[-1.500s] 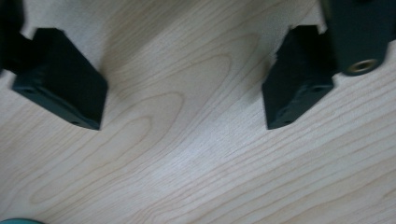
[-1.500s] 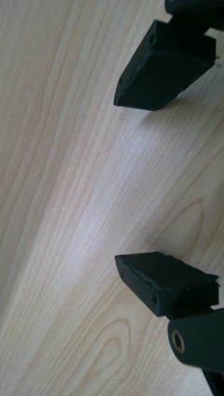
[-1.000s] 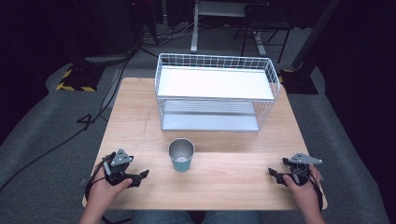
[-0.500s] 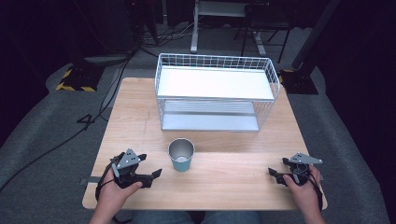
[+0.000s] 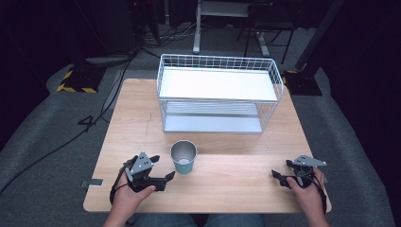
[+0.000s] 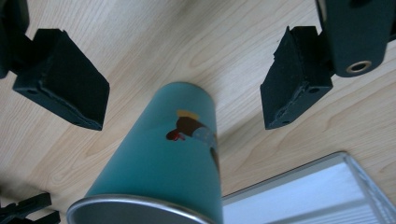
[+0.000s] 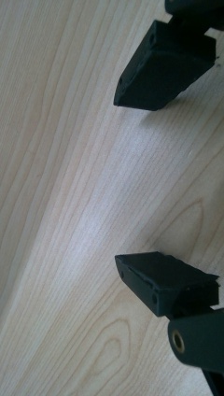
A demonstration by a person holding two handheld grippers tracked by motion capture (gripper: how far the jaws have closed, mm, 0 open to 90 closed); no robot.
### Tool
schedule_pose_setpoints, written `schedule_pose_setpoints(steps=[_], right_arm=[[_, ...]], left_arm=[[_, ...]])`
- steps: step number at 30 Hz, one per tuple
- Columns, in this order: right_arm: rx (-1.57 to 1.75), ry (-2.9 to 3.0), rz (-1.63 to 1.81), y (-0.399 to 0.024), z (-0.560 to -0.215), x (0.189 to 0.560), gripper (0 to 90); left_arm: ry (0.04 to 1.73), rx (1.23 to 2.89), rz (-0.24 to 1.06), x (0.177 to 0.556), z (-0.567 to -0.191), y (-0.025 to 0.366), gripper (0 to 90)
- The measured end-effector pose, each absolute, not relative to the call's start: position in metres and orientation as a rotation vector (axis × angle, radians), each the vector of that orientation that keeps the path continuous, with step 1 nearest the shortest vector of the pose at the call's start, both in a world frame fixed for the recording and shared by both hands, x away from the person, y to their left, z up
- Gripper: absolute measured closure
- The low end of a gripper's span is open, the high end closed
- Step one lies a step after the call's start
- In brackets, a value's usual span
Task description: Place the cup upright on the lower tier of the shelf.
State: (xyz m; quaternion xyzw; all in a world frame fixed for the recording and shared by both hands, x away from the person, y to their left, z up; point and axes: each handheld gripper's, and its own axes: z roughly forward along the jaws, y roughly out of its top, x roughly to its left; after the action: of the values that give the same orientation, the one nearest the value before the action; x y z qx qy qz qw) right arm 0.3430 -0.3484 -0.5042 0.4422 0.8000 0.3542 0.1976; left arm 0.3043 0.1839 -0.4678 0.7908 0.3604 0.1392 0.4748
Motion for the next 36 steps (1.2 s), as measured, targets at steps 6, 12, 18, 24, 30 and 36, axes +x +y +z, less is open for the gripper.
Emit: schedule_pose_setpoints(steps=[6,12,18,24,30,36], right_arm=[[1.238,2.239,0.991,-0.348,-0.504,0.343,19.9],[1.238,2.238,0.991,-0.348,-0.504,0.343,19.9],[1.238,2.239,0.992,-0.348,-0.504,0.343,19.9],[1.238,2.239,0.991,-0.348,-0.504,0.343,19.9],[1.238,2.237,0.992,-0.348,-0.504,0.343,19.9],[1.238,2.239,0.992,-0.348,-0.504,0.343,19.9]], left_arm=[[0.869,1.921,0.331,0.308,-0.474,0.171,15.4],[0.896,1.91,0.344,0.312,-0.482,0.158,15.4],[0.935,1.875,0.359,0.316,-0.488,0.149,15.5],[0.967,1.865,0.342,0.323,-0.495,0.14,15.5],[0.974,1.851,0.353,0.328,-0.499,0.132,15.3],[0.981,1.897,0.372,0.328,-0.499,0.129,21.1]])
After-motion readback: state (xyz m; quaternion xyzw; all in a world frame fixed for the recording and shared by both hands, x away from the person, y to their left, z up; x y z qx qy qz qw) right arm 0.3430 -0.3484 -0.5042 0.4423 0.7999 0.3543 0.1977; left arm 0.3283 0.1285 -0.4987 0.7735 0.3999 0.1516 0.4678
